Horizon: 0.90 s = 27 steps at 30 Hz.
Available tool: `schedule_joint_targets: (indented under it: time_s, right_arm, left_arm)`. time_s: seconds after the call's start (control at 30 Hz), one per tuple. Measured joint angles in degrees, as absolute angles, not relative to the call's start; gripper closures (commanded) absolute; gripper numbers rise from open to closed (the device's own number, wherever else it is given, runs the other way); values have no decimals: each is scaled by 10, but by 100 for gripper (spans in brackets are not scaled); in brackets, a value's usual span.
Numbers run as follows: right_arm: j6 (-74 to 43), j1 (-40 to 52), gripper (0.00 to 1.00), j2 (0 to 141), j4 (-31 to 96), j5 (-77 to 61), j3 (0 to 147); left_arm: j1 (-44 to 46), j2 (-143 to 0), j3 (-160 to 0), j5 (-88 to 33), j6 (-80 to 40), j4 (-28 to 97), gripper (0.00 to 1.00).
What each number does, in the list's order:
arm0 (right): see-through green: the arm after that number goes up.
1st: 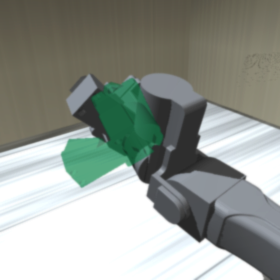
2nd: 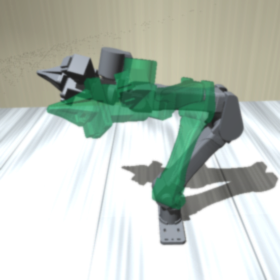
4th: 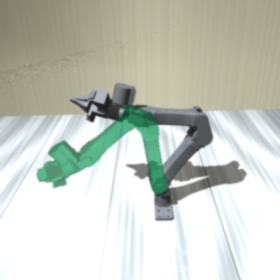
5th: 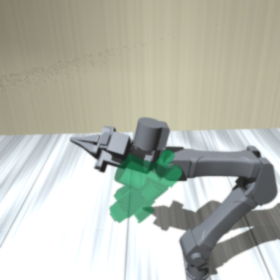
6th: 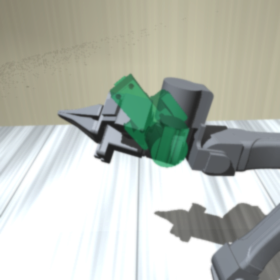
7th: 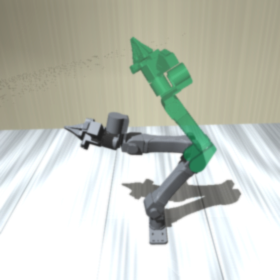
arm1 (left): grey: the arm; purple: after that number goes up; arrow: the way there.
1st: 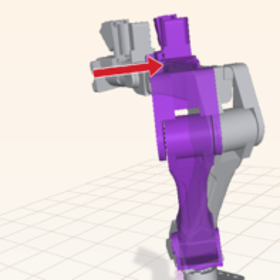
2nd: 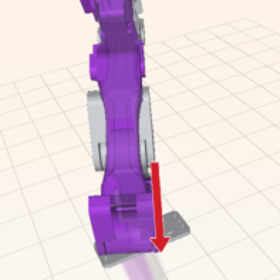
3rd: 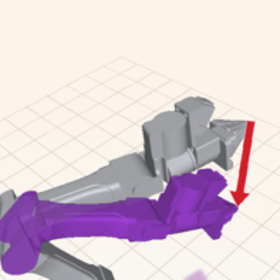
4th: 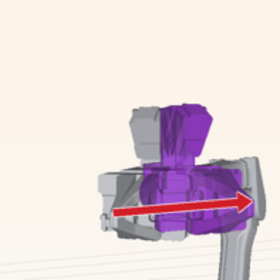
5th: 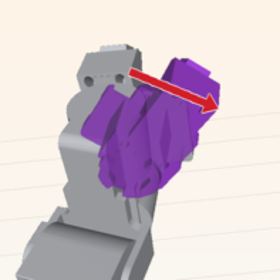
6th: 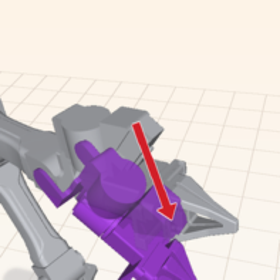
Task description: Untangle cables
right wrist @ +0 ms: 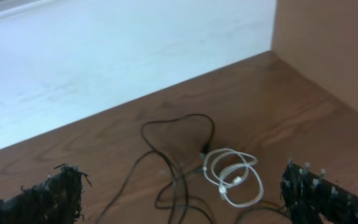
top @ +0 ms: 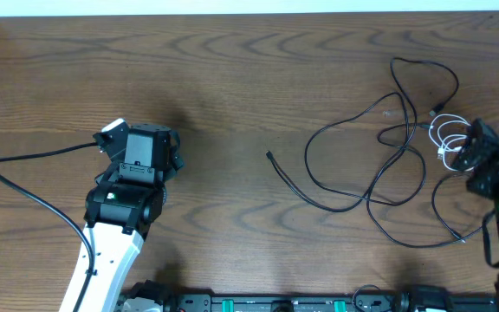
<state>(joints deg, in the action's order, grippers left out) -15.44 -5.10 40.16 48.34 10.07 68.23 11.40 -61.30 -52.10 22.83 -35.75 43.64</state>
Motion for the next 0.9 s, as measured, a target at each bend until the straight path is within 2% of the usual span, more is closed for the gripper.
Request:
schedule_joint_targets:
  time_s: [0.2,0.5,0.77,0.9]
  right_arm:
    - [-136,-42,1,318,529,117,624]
    - [-123,-17,1,170,381,111,429]
    - [-89,11,1,50,130,59,281]
    - [-52,37,1,18,-97,26,195]
  left_arm:
    - [114,-613,-521,229,-357,436,2]
    - [114,-613,-521,229,-357,436,2]
    - [114,-613,-521,229,-357,436,2]
    - [114,-613,-521,228,-357,437,2]
